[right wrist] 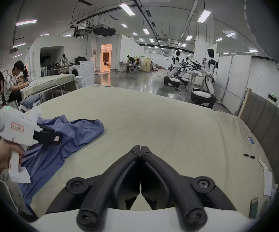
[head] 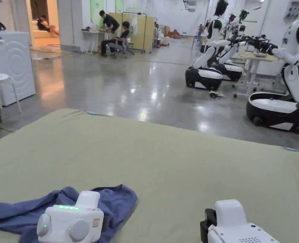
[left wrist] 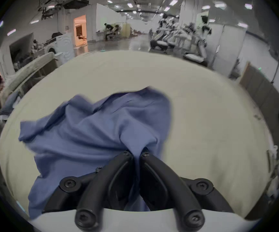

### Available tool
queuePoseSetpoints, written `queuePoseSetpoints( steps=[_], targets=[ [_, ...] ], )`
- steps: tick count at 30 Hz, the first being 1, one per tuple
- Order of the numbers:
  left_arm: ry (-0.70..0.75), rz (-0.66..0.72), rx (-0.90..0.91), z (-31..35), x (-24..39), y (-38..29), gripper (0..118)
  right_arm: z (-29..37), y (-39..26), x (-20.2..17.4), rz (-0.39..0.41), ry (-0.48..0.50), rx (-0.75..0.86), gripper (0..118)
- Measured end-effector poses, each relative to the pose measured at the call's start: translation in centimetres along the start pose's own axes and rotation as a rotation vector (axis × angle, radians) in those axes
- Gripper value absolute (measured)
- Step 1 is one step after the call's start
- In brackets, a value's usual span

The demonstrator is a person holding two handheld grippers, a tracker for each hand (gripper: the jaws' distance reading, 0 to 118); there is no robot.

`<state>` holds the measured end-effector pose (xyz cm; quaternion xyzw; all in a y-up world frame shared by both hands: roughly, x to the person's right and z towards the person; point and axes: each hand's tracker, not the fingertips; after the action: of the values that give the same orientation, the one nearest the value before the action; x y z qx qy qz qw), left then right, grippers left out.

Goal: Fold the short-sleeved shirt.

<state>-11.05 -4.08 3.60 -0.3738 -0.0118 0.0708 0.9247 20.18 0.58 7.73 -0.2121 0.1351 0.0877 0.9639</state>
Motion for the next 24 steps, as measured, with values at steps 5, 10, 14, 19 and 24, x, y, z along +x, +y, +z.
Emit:
queuePoseSetpoints(
  steps=[5,10,14,19,24],
  targets=[
    [-0.197,-0.107,0.118,1.1,11.6,3.0,6,4.5,-1.3,6.4,-0.050,-0.105,0.015,0],
    [-0.455,-0.154,0.156,3.5,24.0,6.3,6,9.5,-2.7,13.6,-0.101,-0.255,0.027,0],
    [-0.543,-0.284,0.152,4.5,33.1,5.8,6,12.9,-4.4,18.7,-0.172,-0.356,0.030,0],
    [-0.464,-0.387,-0.033,-2.5,40.8,-0.4,6,15.2,-7.7,22.7,-0.205,-0.428,0.006,0],
    [-0.400,-0.366,-0.169,-9.8,42.2,-6.5,6,16.5,-10.7,25.9,-0.294,-0.448,-0.018,0]
  ],
)
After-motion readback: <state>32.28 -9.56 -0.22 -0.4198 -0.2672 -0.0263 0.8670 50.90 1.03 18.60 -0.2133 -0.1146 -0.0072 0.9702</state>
